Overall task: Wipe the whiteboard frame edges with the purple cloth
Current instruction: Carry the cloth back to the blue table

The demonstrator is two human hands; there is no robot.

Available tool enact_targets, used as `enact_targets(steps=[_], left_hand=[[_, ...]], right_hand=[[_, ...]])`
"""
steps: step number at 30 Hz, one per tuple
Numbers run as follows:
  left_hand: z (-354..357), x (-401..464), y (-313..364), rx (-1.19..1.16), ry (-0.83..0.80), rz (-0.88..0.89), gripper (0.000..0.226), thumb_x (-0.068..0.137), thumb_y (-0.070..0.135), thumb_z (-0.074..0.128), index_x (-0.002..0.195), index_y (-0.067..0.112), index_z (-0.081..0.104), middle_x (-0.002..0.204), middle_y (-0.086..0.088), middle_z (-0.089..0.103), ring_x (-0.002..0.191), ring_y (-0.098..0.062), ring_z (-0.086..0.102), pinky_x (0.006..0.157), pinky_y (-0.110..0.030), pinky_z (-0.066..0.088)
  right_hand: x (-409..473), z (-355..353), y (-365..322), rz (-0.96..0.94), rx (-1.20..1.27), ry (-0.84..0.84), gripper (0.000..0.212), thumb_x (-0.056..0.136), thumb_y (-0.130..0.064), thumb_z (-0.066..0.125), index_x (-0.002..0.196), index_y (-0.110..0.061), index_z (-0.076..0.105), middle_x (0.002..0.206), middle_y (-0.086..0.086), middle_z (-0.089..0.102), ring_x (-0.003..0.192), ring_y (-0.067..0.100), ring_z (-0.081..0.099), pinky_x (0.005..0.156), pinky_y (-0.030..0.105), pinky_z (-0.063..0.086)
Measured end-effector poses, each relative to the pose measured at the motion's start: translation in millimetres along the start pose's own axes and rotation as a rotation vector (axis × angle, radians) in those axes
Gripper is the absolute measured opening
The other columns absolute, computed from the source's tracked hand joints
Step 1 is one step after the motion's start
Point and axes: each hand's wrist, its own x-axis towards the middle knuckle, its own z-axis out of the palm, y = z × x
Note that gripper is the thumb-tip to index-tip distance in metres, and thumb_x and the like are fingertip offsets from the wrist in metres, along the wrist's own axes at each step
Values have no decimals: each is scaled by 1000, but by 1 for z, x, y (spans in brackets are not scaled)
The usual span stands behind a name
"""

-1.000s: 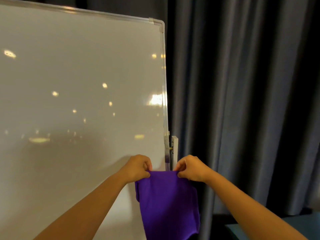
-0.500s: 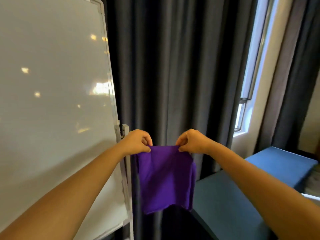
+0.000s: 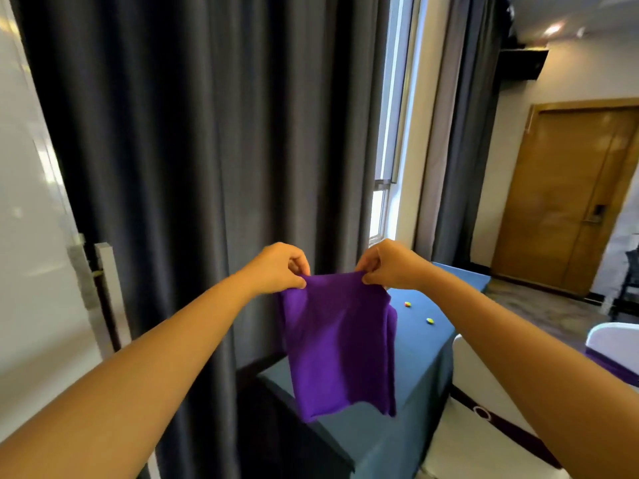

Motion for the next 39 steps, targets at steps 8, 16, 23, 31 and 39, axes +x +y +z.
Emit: enact_targets(steps=[8,16,23,31,39], left_hand=[[78,68,7,18,53,-73,30,69,-3,71,64,25,63,70,4,64,67,-6,57,68,-20,50],[123,117,-5,75,123,-177,25,70,-2,69,67,22,64,67,10,61,62,1,55,61,-10,47],[153,141,-49,82,105,-289,20,72,-2,69,71,18,64,67,8,60,61,1,54,57,-4,43],[196,169,-113,64,45,-420,14,74,-4,66,78,9,68,69,5,59,65,-6,56,54,-4,41],[261,175,-184,-5,24,-610,15,73,-9,63,79,4,69,69,4,60,66,-6,57,61,-11,45]], right_hand=[[32,-3,107,-62,7,-57,20,79,-3,63,95,-11,72,79,0,65,72,12,59,70,21,47],[88,15,180,-127,54,-117,18,80,-6,63,94,-13,72,78,-4,63,62,0,53,56,7,39],[130,64,214,-147,76,-176,19,79,-6,63,95,-12,72,90,4,71,70,7,56,65,12,41],[172,135,250,-55,101,-321,24,77,-1,58,97,-8,70,94,10,71,82,17,64,68,14,42],[206,224,297,-65,122,-502,26,74,1,55,93,-6,71,97,9,70,91,22,62,67,10,35]])
